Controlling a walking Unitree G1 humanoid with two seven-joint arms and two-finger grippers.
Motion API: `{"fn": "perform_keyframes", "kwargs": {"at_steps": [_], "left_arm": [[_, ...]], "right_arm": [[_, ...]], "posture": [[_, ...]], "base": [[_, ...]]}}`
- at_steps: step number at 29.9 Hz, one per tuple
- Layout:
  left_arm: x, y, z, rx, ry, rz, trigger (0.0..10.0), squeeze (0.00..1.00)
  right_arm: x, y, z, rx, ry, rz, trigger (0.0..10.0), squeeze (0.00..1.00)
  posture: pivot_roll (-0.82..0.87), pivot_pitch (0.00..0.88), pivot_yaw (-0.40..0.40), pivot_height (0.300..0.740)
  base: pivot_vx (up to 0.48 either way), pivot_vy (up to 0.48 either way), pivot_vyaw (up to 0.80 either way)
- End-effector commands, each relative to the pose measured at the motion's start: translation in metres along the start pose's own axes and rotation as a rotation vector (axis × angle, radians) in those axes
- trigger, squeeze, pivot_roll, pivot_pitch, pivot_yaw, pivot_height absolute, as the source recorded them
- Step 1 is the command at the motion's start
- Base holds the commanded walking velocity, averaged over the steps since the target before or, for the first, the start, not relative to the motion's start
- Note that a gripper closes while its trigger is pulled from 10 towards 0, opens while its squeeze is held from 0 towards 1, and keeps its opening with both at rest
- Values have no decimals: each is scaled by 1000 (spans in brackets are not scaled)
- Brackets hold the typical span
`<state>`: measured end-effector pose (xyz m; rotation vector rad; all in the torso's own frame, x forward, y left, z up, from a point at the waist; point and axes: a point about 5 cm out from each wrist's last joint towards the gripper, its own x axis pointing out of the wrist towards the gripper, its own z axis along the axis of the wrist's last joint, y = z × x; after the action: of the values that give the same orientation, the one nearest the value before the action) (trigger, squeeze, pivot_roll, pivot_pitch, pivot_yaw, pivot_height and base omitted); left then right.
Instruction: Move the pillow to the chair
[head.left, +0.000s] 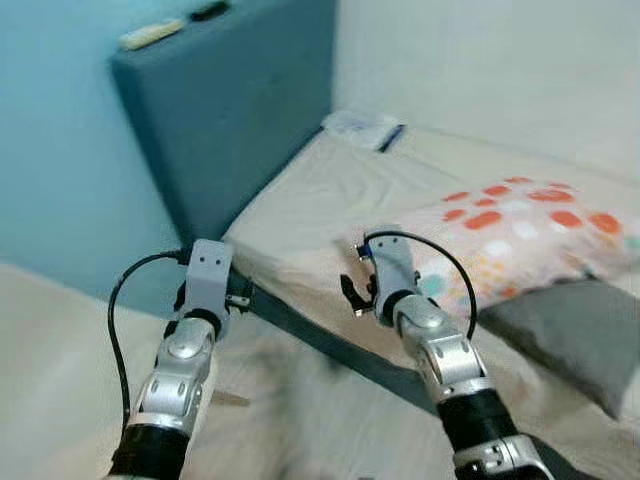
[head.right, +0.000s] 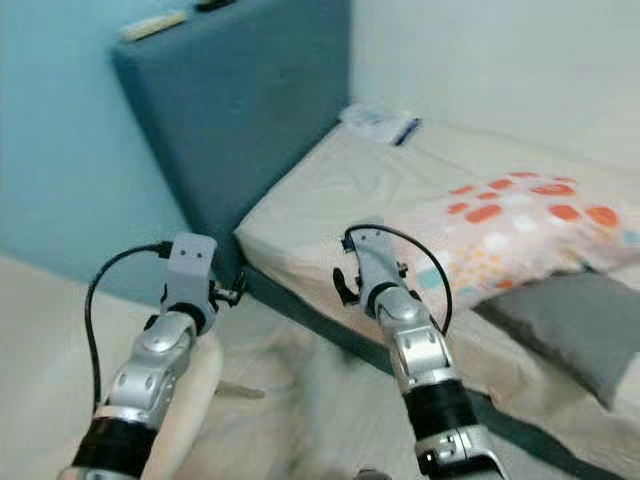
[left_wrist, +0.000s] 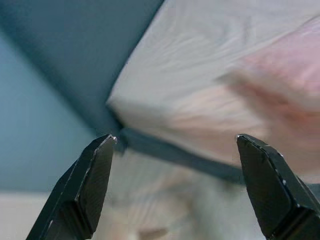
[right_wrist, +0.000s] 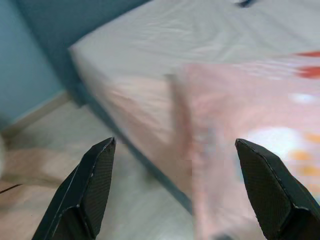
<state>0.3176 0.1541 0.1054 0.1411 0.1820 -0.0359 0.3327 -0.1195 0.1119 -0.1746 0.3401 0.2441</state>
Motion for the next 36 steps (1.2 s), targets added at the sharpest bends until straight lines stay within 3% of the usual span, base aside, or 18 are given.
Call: {"fn": "perform_keyframes", "kwargs": {"at_steps": [1,11,23,36], "left_arm": [[-1,9,-12,1,40,27,10000,0],[-3,19,-17,-37,53,71,10000,0],[-6,8,-20,-65,57,42,10000,0],[-7,9,-19,-66,52,44,10000,0]], "right_arm": [[1,4,-2,2,7,22,10000,0],[0,-5,0,27,-9,-19,10000,0],[-4,-3,-6,45,-9,-36,10000,0],[-4,-5,-3,35,-18,-38,10000,0]], "posture": [[-8,26,29,740],[-2,31,24,740],[-15,4,45,740],[-9,0,37,740]], "base": [[0,0,-800],[0,0,-800],[0,0,-800],[0,0,-800]]}}
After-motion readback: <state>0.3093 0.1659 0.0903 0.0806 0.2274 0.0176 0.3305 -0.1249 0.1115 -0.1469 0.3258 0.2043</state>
